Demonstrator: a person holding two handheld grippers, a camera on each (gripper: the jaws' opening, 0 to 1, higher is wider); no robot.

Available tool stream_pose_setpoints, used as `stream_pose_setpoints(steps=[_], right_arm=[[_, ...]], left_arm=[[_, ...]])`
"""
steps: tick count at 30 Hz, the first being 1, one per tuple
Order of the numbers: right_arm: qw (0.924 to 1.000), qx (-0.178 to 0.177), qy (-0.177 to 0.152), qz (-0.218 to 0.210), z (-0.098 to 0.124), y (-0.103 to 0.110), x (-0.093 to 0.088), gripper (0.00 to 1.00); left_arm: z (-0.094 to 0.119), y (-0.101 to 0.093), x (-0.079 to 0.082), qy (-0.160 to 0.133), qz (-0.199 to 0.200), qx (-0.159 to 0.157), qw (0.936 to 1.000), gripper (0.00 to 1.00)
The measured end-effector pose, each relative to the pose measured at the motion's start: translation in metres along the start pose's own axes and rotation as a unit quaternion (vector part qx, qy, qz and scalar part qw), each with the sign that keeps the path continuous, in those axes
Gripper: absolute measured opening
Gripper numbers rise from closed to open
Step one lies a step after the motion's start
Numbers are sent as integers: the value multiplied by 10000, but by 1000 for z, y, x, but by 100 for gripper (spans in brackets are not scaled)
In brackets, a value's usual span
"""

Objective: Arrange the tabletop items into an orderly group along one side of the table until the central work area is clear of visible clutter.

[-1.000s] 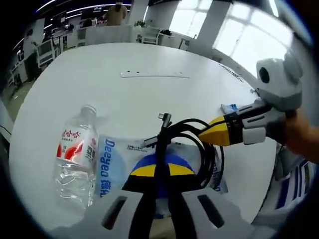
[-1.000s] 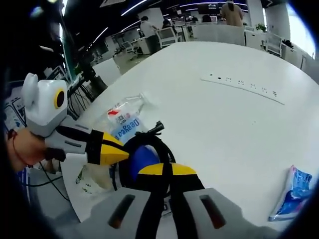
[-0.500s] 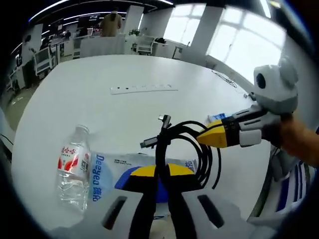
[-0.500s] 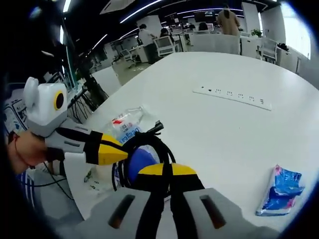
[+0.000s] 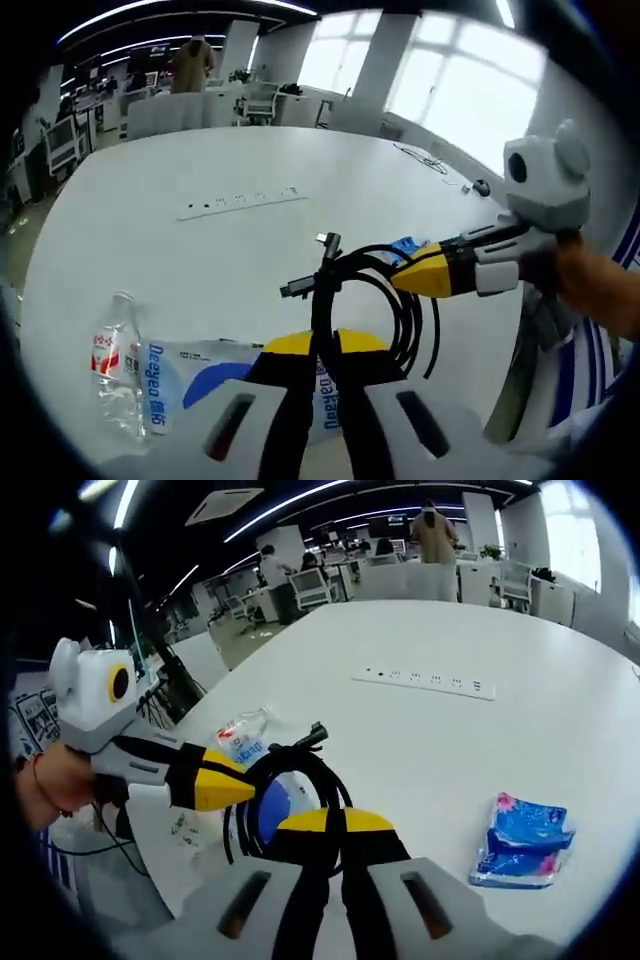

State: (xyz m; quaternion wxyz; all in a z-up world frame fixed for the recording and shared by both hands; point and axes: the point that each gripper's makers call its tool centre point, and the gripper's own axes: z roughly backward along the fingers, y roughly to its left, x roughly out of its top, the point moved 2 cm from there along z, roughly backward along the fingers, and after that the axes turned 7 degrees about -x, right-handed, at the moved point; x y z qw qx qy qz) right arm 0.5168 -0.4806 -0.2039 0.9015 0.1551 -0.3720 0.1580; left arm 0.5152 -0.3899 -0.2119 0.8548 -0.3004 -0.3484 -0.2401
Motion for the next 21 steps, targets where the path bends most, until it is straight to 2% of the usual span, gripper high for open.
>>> stream_pose_setpoints(steps=[9,21], right_arm=[[9993,-291,-46,-242,32,-34,-15,0],[9958,-677,34,-607,64,-70,-51,0]], left_arm=[[-24,-40,6,116,-211,-306,9992,3],[-58,-86,-4,445,-390,-732,9956,3]])
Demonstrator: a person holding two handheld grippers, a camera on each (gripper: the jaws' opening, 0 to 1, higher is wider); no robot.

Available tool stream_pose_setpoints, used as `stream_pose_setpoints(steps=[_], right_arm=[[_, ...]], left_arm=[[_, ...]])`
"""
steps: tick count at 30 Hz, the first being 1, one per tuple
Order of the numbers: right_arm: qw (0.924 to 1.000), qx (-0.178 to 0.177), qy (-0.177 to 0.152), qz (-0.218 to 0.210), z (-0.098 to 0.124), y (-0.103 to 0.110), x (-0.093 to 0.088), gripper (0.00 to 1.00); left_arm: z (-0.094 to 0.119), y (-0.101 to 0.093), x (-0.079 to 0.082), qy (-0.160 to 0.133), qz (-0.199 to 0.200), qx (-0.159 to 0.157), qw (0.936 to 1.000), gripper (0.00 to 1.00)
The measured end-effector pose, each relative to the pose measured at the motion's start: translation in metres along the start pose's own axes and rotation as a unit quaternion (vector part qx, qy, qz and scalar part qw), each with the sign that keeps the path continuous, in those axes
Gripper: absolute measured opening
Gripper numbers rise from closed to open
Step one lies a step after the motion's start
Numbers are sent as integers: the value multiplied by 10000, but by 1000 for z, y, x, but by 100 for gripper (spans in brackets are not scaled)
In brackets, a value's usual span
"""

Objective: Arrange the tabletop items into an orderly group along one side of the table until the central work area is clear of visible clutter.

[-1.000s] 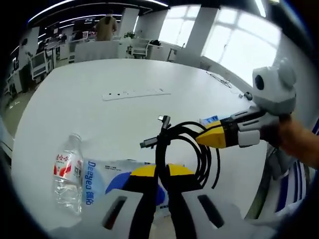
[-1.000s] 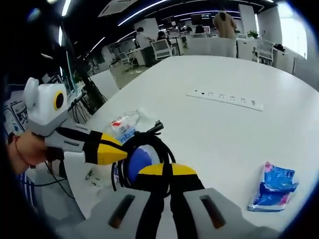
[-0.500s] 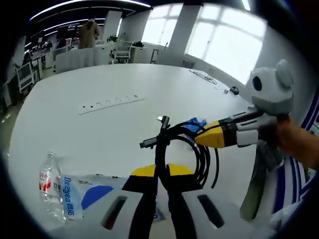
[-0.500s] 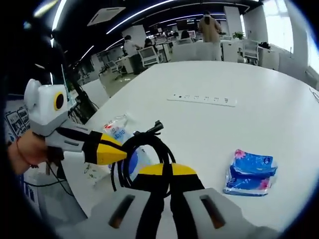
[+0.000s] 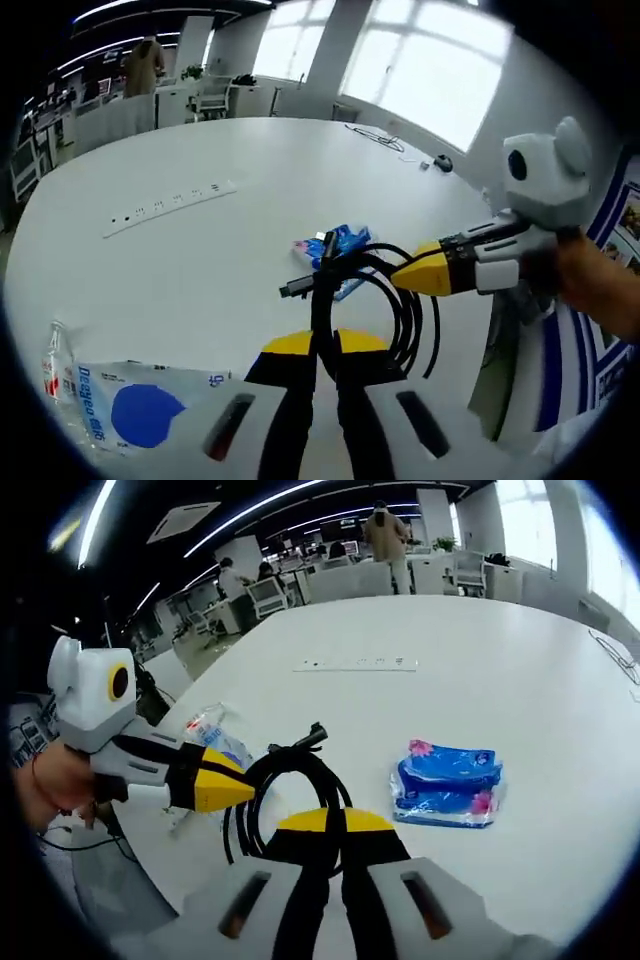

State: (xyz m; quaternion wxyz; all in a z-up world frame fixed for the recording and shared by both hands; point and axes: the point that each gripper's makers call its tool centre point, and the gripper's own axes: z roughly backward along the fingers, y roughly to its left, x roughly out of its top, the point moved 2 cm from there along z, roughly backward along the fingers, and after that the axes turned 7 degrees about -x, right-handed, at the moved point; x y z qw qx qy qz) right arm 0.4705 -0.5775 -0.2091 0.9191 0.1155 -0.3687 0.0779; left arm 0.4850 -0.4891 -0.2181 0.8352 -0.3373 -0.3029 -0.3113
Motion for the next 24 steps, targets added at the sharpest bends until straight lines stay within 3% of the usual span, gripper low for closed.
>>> stream_pose_setpoints(steps=[11,24], right_arm=[[9989,-202,225,-361,1,-30,-35,0],[9954,-230,581,-727,-20,-52,-74,0]], left_arm=[[-38,-19,-19,370,18,-267,9990,3],[-76,-18,-48,904,129,-381,9951,3]])
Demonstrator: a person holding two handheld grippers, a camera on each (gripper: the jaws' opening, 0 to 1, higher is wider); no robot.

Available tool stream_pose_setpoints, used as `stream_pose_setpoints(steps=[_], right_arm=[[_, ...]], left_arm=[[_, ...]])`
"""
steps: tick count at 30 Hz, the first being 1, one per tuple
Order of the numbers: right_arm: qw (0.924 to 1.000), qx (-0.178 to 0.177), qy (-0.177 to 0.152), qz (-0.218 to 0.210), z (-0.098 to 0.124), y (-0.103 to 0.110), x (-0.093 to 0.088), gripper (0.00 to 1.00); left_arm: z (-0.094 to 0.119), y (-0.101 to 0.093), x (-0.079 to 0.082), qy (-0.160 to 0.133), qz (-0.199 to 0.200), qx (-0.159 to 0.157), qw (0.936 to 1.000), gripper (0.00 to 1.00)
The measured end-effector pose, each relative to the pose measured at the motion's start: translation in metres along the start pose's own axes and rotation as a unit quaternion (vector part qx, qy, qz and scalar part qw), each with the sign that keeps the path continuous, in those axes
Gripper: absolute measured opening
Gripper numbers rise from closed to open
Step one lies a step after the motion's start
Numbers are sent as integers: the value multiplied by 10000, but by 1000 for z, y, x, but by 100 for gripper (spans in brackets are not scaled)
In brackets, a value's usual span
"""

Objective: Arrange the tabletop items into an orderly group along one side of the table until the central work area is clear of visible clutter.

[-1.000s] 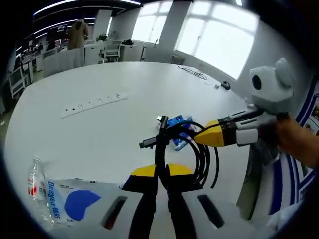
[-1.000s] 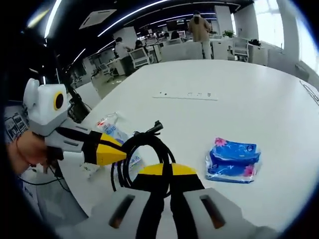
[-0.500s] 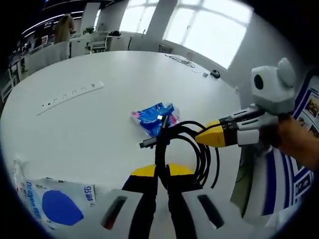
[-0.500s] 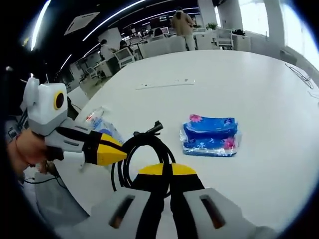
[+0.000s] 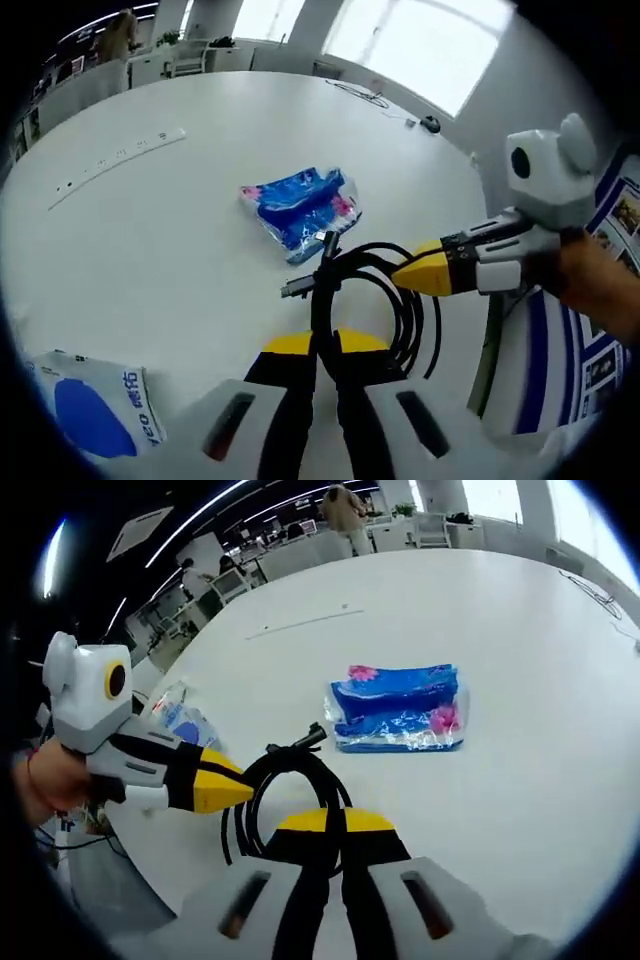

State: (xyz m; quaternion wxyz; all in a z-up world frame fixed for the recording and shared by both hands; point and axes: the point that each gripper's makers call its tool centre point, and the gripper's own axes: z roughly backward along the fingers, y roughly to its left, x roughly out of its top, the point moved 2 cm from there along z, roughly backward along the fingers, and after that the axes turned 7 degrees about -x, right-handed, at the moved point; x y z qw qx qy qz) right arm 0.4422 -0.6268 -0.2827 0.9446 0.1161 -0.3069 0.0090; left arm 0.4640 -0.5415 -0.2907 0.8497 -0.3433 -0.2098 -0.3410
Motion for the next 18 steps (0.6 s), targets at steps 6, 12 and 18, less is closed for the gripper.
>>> stream_pose_setpoints(steps=[6,12,18], right_arm=[[9998,10,151,-116,-10,-7,-11,0],[9995,18,245,-180,-19,-8,-18,0],[9993,17,318,-196,-26,-9,-21,0]], left_arm=[[-12,3,-9,179,95,-53,9998,3],[-16,8,-14,275,169,-42,9995,3],[-19,12,-18,307,271,-38,9992,4]])
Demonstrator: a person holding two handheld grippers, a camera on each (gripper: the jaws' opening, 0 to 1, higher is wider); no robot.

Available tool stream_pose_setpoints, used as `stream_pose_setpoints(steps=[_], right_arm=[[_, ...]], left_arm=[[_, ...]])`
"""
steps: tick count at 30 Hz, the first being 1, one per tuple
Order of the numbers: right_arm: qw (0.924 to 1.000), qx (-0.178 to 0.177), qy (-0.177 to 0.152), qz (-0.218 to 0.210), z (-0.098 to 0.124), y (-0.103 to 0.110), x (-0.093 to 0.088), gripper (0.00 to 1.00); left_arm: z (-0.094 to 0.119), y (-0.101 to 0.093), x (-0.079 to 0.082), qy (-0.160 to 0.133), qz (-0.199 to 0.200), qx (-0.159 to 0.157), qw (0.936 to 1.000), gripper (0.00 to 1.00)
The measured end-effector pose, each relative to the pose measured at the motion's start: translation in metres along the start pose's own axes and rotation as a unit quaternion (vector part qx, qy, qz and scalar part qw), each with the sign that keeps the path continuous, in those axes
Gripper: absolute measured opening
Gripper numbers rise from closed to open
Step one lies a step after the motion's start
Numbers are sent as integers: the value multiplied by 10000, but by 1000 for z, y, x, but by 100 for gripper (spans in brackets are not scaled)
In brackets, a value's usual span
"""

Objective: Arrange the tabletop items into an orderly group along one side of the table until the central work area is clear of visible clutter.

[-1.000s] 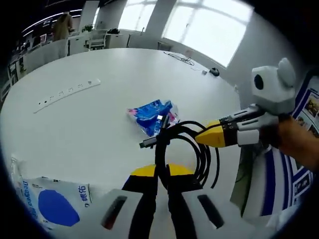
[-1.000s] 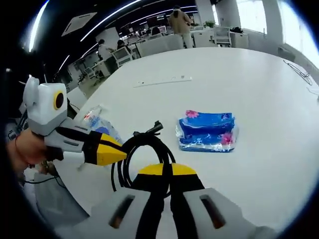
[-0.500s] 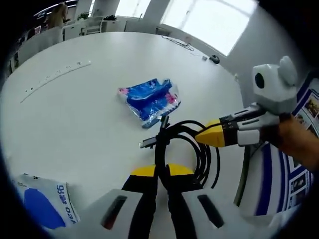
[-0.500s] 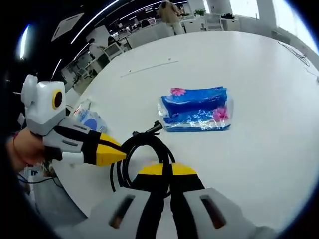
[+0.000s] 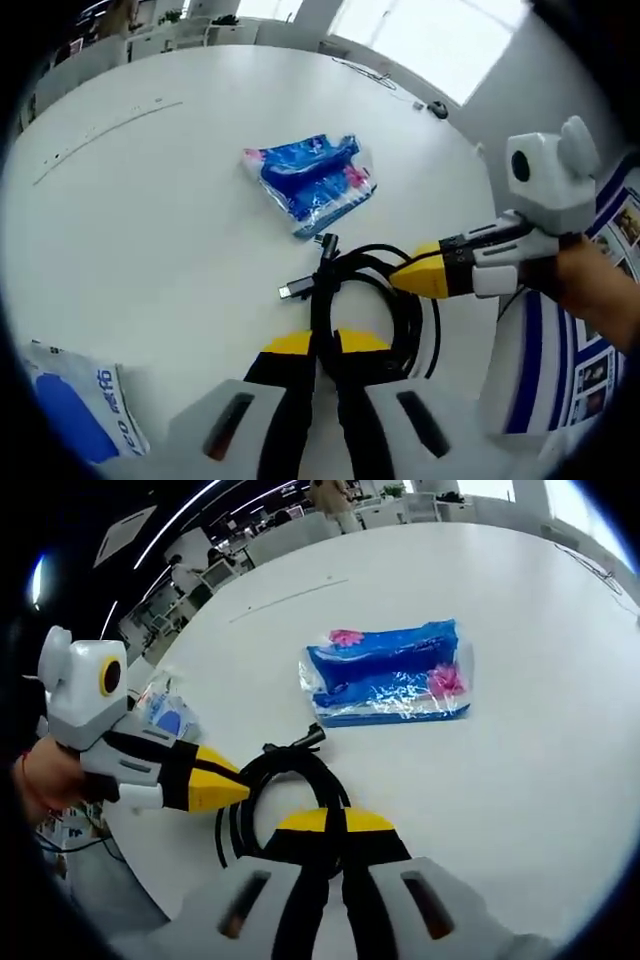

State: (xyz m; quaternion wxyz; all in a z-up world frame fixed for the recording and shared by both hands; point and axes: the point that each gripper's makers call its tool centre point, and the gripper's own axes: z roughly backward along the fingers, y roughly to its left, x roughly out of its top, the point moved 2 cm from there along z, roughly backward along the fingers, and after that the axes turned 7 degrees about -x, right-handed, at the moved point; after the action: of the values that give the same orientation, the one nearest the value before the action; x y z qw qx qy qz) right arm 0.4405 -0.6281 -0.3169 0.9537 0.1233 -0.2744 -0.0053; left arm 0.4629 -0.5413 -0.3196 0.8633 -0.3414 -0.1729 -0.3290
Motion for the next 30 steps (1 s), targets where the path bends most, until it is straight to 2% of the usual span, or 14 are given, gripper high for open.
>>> stream_pose_setpoints(steps=[13,30], right_arm=[[10000,-41,-47,31,-2,-1,1,1],[9998,-97,-91,148,-2,0,3,5]], left_arm=[[-1,2,2,-88,14,-65,9999,5],[1,1,0,-47,-69,-119,9999,9]])
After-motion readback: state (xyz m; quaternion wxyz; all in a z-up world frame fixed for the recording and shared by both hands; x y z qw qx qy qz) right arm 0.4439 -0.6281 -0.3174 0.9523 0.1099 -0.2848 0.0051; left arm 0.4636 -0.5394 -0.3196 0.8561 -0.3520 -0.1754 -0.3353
